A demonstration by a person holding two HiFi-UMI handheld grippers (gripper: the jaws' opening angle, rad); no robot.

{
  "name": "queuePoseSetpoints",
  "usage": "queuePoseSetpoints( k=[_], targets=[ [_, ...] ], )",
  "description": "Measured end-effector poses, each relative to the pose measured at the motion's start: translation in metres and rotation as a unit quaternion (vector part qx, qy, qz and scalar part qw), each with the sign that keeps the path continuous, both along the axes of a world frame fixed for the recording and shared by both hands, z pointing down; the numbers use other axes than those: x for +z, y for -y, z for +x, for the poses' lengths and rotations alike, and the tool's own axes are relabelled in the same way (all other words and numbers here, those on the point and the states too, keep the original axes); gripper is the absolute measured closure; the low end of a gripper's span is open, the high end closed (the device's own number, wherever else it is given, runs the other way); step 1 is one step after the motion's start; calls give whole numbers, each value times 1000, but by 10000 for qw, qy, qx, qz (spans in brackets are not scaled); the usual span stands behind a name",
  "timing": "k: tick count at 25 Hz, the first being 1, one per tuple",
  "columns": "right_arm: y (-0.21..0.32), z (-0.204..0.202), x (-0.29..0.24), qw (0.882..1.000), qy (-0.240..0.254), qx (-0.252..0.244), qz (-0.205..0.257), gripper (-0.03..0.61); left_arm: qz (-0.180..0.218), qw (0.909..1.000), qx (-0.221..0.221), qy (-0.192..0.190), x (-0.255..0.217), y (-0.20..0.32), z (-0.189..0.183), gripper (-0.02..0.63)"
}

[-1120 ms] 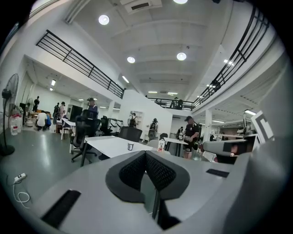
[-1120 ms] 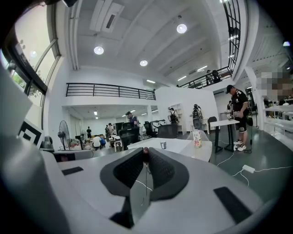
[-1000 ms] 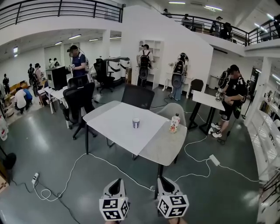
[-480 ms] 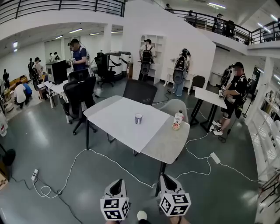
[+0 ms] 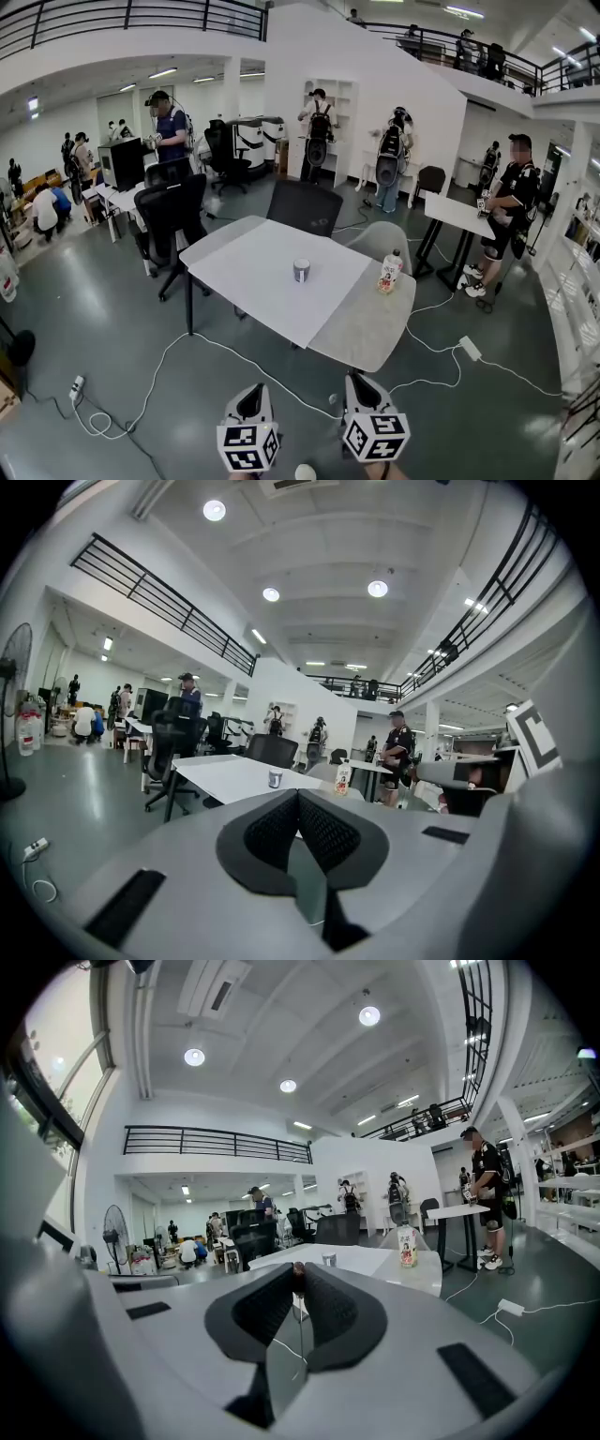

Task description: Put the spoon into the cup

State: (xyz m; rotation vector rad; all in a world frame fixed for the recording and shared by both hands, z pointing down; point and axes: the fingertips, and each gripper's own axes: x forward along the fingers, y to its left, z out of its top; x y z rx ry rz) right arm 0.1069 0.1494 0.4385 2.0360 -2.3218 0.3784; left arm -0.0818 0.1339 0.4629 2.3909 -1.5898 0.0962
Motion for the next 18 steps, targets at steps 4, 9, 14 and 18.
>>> queuePoseSetpoints(
  k=[4, 9, 14, 18],
  targets=[
    [34, 5, -3, 10000, -11, -57, 7, 522, -41, 9999, -102, -43, -1, 30, 2, 597],
    [74, 11, -7, 9999, -12, -160, 55, 522, -19, 9998, -193, -5, -3, 63, 6, 595],
    [109, 22, -10, 9997, -2, -240, 102, 522, 34, 9996, -295, 39, -7, 99, 15, 597],
    [138, 37, -9, 9997, 54, -223, 128, 522, 65, 9993, -356, 86, -10, 128, 24, 595]
  ],
)
